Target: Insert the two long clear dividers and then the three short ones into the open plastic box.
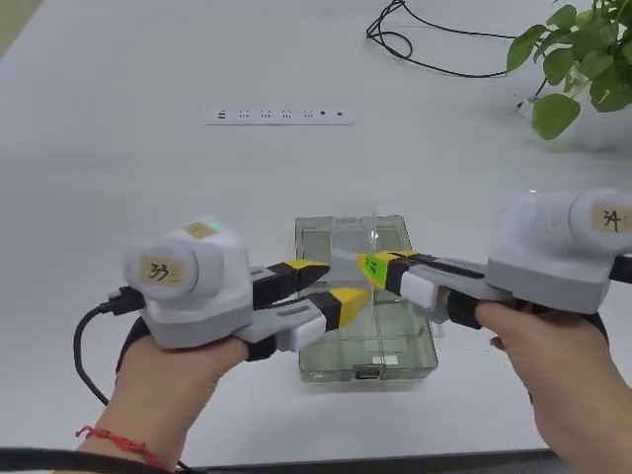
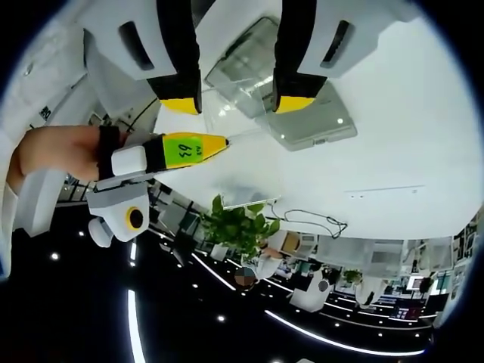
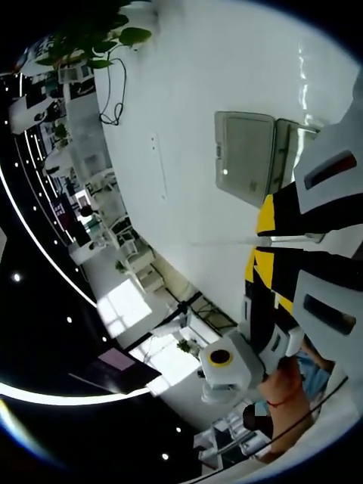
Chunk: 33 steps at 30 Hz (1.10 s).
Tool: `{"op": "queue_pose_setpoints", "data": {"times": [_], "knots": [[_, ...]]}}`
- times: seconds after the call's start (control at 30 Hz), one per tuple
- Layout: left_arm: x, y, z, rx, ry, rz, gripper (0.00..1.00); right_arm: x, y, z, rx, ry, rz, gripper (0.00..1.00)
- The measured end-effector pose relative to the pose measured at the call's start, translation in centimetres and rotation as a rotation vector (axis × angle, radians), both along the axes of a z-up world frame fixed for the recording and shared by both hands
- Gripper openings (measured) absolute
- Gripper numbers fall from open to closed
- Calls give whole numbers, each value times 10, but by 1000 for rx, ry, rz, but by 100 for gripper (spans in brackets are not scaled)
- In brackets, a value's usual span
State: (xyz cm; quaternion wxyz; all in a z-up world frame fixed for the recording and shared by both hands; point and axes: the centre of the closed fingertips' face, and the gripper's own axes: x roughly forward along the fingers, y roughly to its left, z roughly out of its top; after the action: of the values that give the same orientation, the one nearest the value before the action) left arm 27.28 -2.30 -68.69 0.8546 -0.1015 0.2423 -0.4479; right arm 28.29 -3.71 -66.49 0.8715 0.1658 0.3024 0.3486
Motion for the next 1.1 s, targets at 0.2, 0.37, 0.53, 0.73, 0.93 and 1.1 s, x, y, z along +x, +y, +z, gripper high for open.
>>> {"op": "queue_pose_setpoints", "data": {"times": [0.2,0.37,0.53,0.73,0.93,1.1], "knots": [[-3,6,-3,23,-25,-27,44,4,-10,-2,-31,14,3,7],[-6,14,-7,50,-46,-53,51,8,-19,-3,-59,36,6,7],[-7,23,-12,81,-69,-82,59,12,-27,-6,-100,58,23,7],[-6,32,-16,97,-86,-98,64,15,-35,-14,-128,103,28,7],[-9,33,-16,105,-119,-140,73,12,-41,-25,-186,196,24,7],[-16,32,-19,125,-139,-185,83,12,-51,-34,-238,276,7,7]]}}
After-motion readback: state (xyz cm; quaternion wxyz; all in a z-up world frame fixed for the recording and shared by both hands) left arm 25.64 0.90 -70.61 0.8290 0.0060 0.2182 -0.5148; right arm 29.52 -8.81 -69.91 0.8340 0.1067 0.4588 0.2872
